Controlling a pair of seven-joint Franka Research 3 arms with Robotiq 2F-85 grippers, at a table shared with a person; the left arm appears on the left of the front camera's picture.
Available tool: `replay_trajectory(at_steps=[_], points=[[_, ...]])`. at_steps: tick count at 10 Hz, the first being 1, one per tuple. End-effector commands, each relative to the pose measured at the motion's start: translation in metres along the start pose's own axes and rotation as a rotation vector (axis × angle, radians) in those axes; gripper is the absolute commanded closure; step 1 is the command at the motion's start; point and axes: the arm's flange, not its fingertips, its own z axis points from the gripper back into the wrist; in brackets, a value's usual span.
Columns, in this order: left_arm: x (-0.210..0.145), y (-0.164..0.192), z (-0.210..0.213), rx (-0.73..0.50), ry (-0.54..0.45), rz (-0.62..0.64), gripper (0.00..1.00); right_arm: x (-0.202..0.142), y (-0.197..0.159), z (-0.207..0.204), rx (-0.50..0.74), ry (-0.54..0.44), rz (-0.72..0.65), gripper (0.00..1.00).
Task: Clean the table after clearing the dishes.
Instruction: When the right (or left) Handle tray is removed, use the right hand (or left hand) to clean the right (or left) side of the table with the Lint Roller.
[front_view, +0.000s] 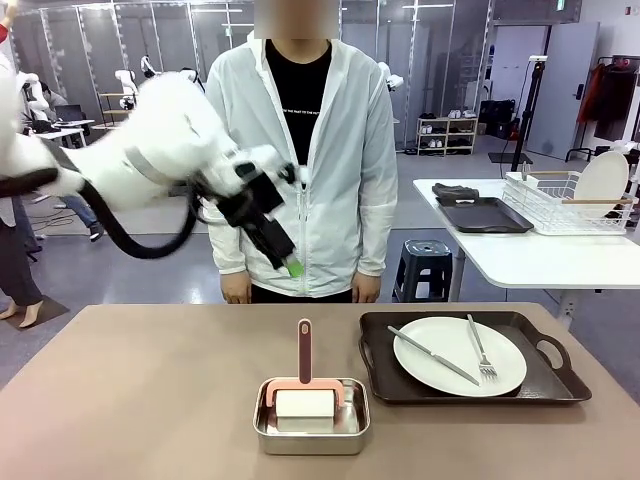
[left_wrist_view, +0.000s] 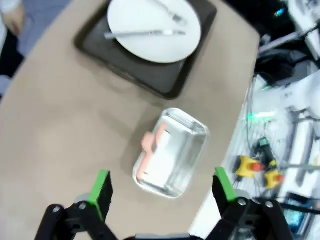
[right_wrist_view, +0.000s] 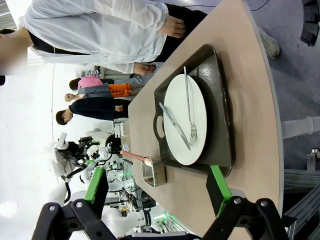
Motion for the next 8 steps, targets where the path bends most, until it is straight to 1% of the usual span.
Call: replay_trajectory(at_steps=[1,2,3,4,5,6,7,8], points=[[-0.062,0.025,0.074,-0.188,-0.114,0.272,0.00,-0.002,0.003,0.001,0.002,-0.002,0.003,0.00],[-0.111,0.046,0.109,-0.273,-0.226,0.307,0.00,-0.002,0.003,0.001,0.002,-0.002,0.003,0.00],[-0.154,0.064,0.131,-0.338,-0.328,0.308,0.00,-0.002,0.003,0.001,0.002,-0.002,0.003,0.00],[-0.195,0.089,0.146,-0.273,-0.412,0.398,0.00,-0.002,0.003,0.001,0.002,-0.002,0.003,0.00],[-0.240,0.114,0.160,-0.271,-0.520,0.464,0.00,-0.002,0.003,0.001,0.002,-0.002,0.003,0.00],[-0.278,0.134,0.172,-0.287,-0.599,0.481,0.00,-0.002,0.003,0.001,0.002,-0.002,0.003,0.00],[-0.322,0.153,0.187,-0.223,-0.626,0.601,0.00,-0.002,0.003,0.001,0.002,-0.002,0.003,0.00],[-0.363,0.161,0.202,-0.213,-0.680,0.665,0.00,-0.002,0.003,0.001,0.002,-0.002,0.003,0.00]])
